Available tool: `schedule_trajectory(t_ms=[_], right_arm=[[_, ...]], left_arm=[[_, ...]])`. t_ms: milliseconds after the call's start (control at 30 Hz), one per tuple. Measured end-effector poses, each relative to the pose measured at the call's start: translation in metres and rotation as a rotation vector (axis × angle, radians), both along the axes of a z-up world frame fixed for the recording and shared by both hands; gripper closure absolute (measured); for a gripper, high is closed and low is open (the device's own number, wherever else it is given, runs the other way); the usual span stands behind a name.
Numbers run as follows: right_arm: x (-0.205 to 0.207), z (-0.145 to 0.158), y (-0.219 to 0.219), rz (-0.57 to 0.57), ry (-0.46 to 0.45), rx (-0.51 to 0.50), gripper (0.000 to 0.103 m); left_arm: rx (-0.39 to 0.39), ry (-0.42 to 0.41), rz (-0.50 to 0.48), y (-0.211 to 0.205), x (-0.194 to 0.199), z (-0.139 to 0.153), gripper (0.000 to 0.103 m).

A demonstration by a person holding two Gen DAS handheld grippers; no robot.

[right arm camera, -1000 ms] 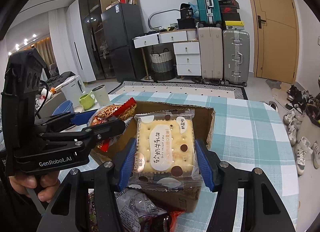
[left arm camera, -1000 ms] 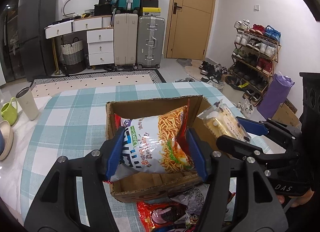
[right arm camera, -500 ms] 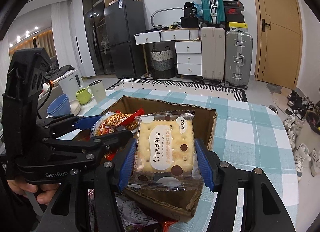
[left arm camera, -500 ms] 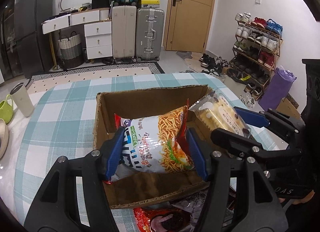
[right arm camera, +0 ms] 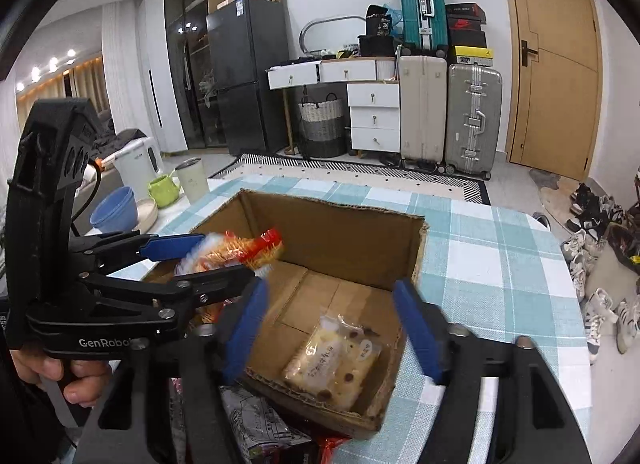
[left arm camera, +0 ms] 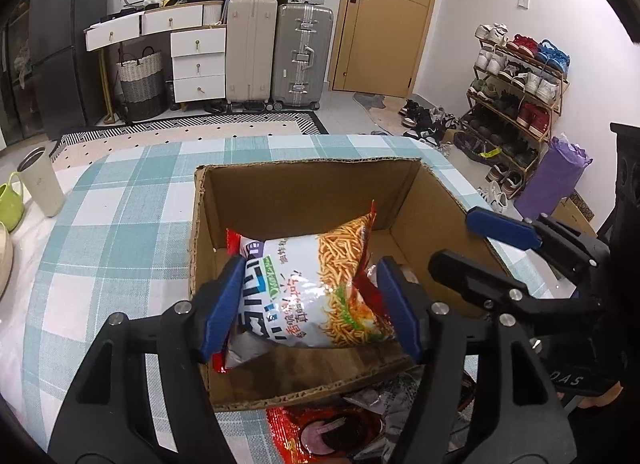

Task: Organize snacks
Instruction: 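Withdraw both grippers from the box back toward the snack pile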

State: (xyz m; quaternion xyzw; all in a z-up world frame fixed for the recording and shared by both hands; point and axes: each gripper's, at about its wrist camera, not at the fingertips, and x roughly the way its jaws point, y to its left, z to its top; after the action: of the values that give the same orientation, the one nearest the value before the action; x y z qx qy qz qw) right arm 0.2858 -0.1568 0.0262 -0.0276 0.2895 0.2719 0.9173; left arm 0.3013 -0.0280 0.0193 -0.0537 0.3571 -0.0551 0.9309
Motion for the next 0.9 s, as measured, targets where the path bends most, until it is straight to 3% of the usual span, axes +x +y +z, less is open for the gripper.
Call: schedule_trajectory(t_ms=[33,67,133,233,333,633,900], right_arm=[[-0.002,0.002,-0.003,-0.008,-0.005,0.006,0.018],[-0.004,0.004,-0.007,-0.018,-0.007,0.013,0.014],[-0.007,0.007,-0.014,-0.036,0.002,0.021,0.006],[-0.013,0.011,-0.024,-0.046,0.017,0.04,0.001],[-0.023,0.014,-0.033,-0.061,0.025,0.031,0.001],[-0.063,0.007,-0.046,-0.072,0.05,0.011,0.001],[-0.09,-0.002,-0.047,-0.077,0.065,0.002,0.001]], left_arm=[[0.005,-0.006,0.002,0.0,-0.001,0.002,0.034],[0.013,-0.013,0.008,0.0,-0.003,0.004,0.025],[0.018,-0.027,0.014,0.001,-0.01,0.009,0.022],[0.005,-0.035,0.011,0.003,-0.021,0.016,0.016],[0.007,-0.045,0.014,0.004,-0.035,0.023,0.0],[0.023,-0.063,0.021,0.002,-0.097,0.039,0.001],[0.012,-0.056,0.031,0.01,-0.146,0.036,0.001]])
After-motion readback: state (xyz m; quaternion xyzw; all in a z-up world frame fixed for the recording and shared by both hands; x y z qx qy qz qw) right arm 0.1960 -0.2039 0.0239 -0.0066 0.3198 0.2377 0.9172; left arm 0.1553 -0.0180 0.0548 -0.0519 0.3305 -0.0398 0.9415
